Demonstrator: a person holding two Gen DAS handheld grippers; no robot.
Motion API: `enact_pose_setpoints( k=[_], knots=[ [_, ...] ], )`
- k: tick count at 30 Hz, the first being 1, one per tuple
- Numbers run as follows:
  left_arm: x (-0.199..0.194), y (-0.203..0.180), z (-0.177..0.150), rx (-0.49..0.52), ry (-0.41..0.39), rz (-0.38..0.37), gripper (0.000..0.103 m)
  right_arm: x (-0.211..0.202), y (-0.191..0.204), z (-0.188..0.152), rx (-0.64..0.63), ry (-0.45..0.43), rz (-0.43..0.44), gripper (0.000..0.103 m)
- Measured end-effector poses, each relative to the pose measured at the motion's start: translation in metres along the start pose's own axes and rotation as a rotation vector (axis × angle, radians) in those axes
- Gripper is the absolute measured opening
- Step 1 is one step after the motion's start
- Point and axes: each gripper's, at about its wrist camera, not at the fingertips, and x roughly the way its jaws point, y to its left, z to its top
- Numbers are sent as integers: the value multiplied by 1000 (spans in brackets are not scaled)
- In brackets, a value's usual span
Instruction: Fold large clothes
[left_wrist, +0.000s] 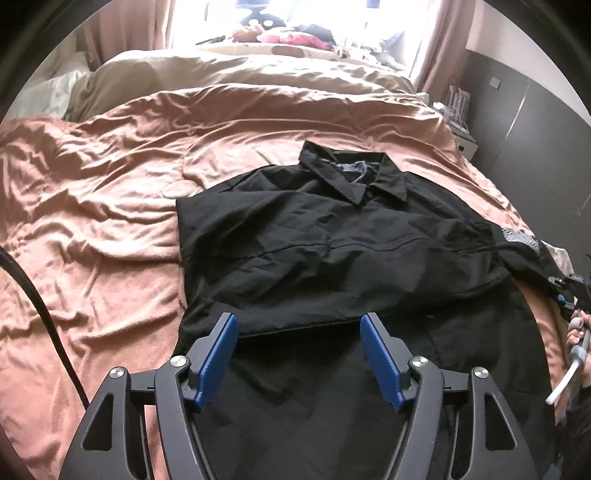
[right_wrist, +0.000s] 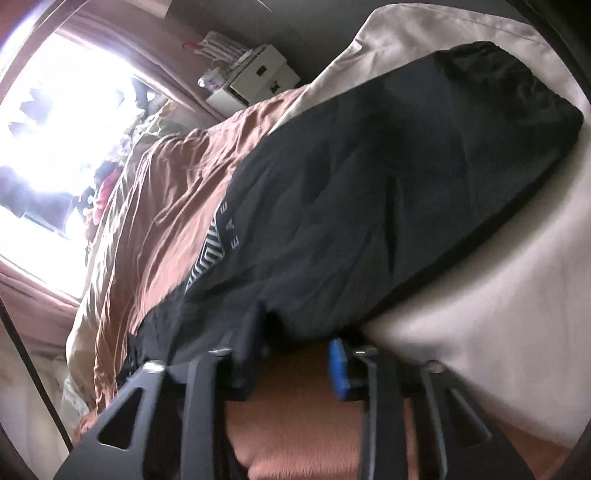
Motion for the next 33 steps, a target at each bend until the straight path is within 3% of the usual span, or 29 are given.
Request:
enact_pose_setpoints(
  k=[3, 8, 15, 24, 27, 33],
  knots=[
    [4, 10, -3, -24, 8, 4, 70, -10, 16, 0, -64, -44, 16, 3],
    [-2, 21, -6, -45, 9, 15, 70, -48, 68, -5, -235, -113, 86, 2],
    [-26, 29, -6, -50, -20, 13, 70, -86, 142, -33, -396, -104, 207, 2],
    [-55, 48, -5, -45, -52, 33, 70, -90, 225, -115, -624, -7, 311, 2],
    [-61, 59, -5, -58, -59, 40, 70, -76, 238, -142, -672, 45, 319, 2],
    [-66, 76, -10, -64, -55, 60, 70, -28, 261, -158, -734, 166, 289, 2]
  ],
)
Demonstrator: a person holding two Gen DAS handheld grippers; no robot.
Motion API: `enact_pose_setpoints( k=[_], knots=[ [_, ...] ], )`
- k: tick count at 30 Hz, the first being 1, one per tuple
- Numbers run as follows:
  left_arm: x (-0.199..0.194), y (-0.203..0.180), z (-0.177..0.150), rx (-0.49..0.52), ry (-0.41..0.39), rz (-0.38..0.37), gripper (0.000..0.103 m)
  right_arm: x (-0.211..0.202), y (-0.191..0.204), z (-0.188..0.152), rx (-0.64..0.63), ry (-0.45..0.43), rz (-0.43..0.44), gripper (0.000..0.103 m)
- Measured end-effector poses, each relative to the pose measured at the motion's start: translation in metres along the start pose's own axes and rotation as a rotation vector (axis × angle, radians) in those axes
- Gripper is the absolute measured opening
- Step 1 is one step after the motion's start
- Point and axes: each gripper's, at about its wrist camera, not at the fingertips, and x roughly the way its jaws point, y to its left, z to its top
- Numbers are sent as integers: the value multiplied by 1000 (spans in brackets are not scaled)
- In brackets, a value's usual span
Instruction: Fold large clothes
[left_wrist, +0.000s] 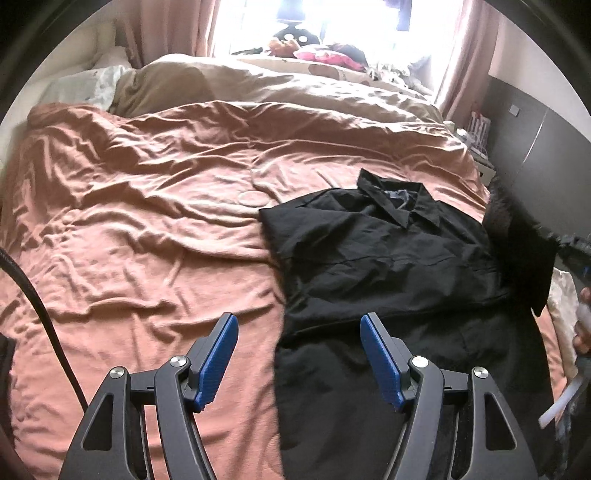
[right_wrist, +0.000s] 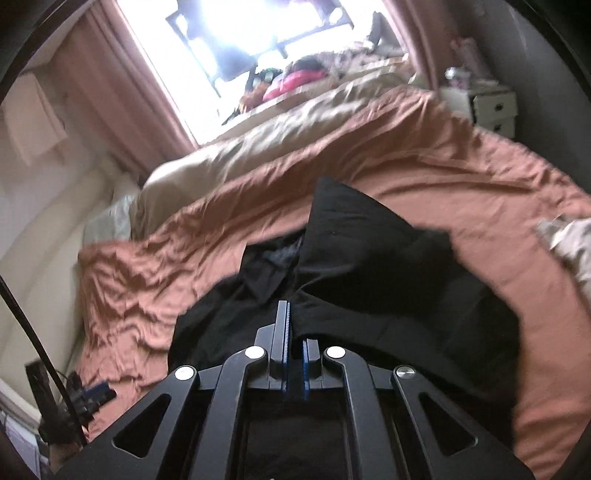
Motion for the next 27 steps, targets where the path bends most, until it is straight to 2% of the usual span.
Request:
enact_pose_setpoints(
  k=[3, 4, 8, 10, 11, 12, 14, 17, 20, 24, 27],
  knots=[
    [-1, 7, -2, 2, 4, 13, 70, 34, 2, 0, 14, 79, -10, 2],
    [-1, 10, -3, 2, 7, 17, 70, 49, 2, 15, 27, 103, -17, 3],
    [2, 16, -6, -6, 17, 24, 70, 94, -10, 8, 130, 235, -26, 6],
    [5, 16, -7, -7, 24, 25, 70, 103, -15, 1, 181, 280, 14, 17],
    [6, 15, -8, -7, 26, 24, 70, 106, -21, 1, 215, 299, 47, 31],
    [7, 13, -9, -6, 29, 22, 70, 104, -28, 2, 250, 305, 89, 49],
    [11, 8, -11, -5, 35, 14, 70, 91, -37, 4, 271, 286, 115, 65],
    [16, -1, -12, -2, 38, -3, 70, 66, -51, 14, 265, 240, 85, 64],
    [22, -13, -13, 2, 38, -26, 70, 39, -75, 19, 313, 205, 68, 64],
    [34, -32, -14, 15, 51, -57, 70, 4, -110, 25, 325, 140, -24, 65],
    [43, -44, -16, 32, 65, -67, 70, -8, -139, 28, 371, 125, -99, 65]
  ],
)
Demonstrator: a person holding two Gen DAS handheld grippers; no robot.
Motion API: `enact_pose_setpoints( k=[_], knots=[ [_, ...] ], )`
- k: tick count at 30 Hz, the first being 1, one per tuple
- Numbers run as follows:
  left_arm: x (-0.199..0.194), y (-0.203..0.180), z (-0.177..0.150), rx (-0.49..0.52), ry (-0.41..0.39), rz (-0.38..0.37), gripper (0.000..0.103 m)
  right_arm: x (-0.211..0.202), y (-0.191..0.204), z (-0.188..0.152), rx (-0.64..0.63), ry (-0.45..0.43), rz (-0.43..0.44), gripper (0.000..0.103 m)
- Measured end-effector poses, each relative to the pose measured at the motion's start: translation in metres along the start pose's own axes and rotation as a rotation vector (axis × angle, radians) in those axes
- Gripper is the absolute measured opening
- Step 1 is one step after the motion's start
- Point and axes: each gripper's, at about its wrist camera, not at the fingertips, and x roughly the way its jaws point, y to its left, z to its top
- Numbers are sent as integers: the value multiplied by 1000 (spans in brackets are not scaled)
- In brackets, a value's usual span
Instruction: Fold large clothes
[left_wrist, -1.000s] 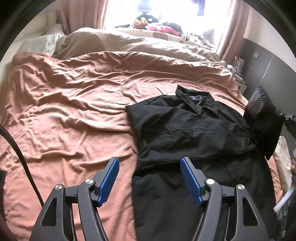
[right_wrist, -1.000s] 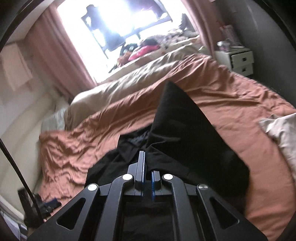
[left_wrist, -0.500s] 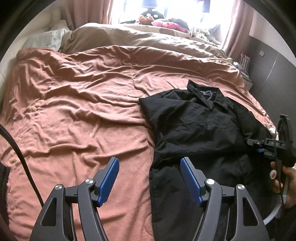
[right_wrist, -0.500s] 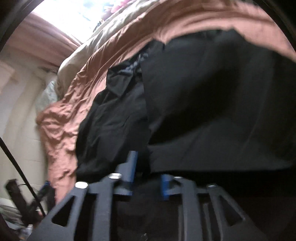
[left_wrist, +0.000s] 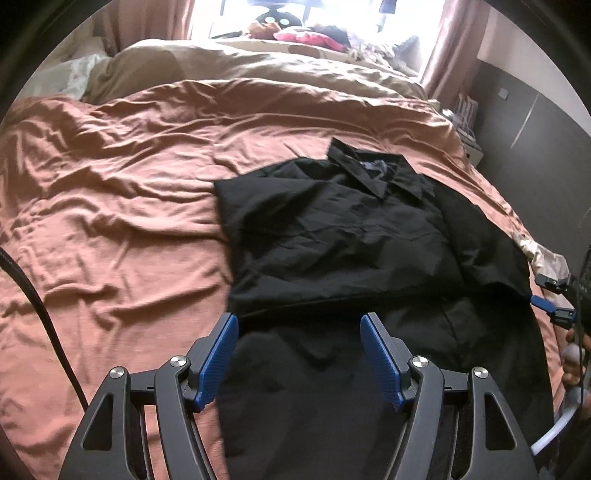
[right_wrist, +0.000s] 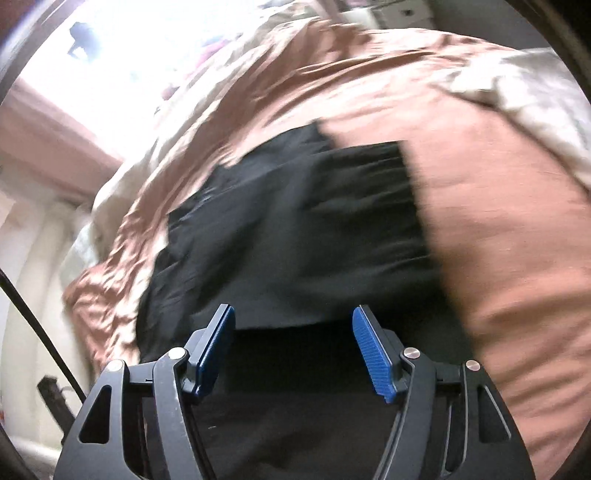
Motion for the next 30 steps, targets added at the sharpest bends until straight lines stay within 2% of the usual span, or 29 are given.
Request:
enact_pose_setpoints(
  k=[5, 10, 11, 12, 16, 18, 21, 24, 30],
  knots=[
    [9, -7, -3, 15, 10, -3, 70, 7, -21, 22, 27, -46, -95, 65],
    [14, 3, -7, -10, 32, 3, 70, 45, -13, 34, -1, -20, -140, 64],
    [15, 5, -8, -10, 33, 7, 70, 48, -13, 34, -11, -22, -140, 56],
    [15, 6, -9, -8, 35, 11, 70, 52, -7, 37, -28, -28, -133, 40],
    [12, 12, -10, -15, 35, 25, 70, 55, 19, 31, -115, -76, -174, 23],
    [9, 15, -10, -27, 30, 21, 70, 45, 31, 30, -148, -107, -179, 22],
    [3, 15, -9, -30, 21, 17, 70, 28, 52, 27, -169, -133, -138, 21],
    [-5, 15, -7, -32, 7, 11, 70, 9, 70, 15, -196, -135, -59, 21],
    [-22, 25, -5, -44, -11, 17, 70, -5, 137, -11, -263, -123, 86, 21]
  ],
)
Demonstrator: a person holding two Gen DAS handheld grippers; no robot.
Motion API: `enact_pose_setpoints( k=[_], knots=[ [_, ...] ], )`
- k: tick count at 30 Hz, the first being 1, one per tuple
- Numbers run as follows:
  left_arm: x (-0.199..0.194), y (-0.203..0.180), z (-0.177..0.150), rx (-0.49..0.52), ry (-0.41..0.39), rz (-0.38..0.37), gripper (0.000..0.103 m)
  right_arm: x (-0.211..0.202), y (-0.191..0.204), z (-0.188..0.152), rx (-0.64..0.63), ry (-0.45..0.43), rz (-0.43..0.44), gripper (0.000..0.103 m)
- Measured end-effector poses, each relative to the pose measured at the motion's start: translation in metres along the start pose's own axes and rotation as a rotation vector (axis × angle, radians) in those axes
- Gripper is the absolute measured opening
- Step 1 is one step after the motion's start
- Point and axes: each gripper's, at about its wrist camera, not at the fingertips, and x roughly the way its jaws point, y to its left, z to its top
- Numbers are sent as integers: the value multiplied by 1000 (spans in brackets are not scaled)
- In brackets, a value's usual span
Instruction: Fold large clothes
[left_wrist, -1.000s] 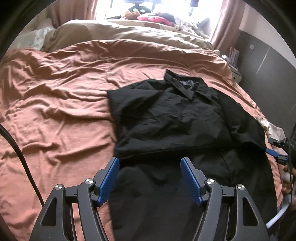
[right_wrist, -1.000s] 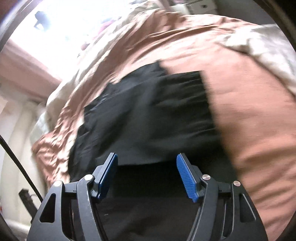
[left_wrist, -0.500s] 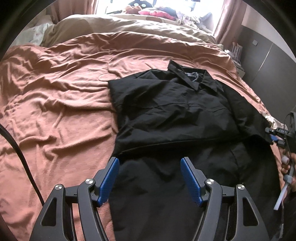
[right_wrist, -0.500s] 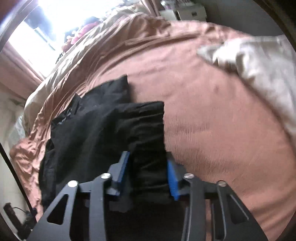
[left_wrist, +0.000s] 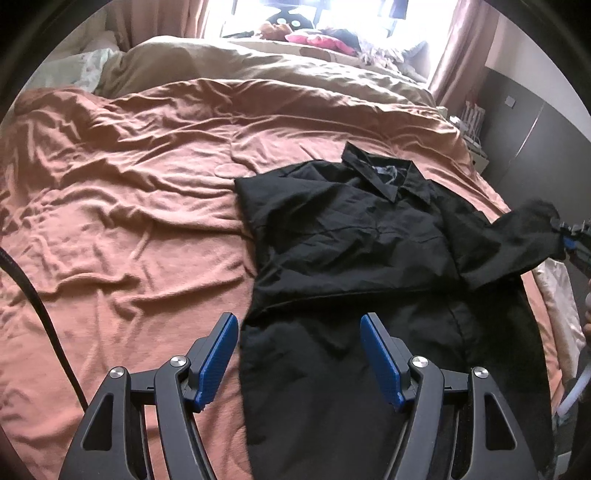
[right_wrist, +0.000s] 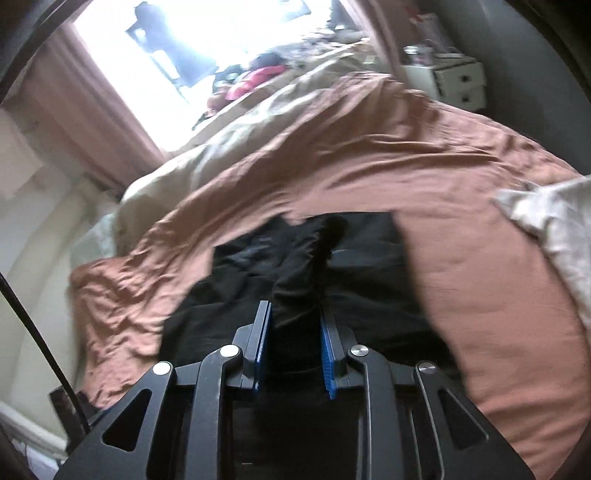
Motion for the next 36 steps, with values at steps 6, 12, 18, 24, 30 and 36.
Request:
enact_pose_setpoints(
  k=[6, 12, 18, 24, 30, 36],
  knots=[
    [-19, 25, 3, -31, -23, 18, 70, 5, 70, -18, -97, 29, 89, 21],
    [-36, 54, 1, -52, -23, 51, 70, 35, 129, -40, -174, 78, 93, 22],
    [-52, 82, 10, -37, -8, 120, 70, 71, 150, -25, -199, 141, 144, 66],
    [-50, 82, 19, -51, -8, 117, 70, 94, 122, -10, -219, 120, 150, 74],
    [-12, 46, 31, -2, 17, 64, 70, 79, 63, 1, -248, 109, -45, 73],
    [38, 4, 39, 55, 35, 40, 70, 88, -14, 12, -232, 150, -233, 45]
  ],
)
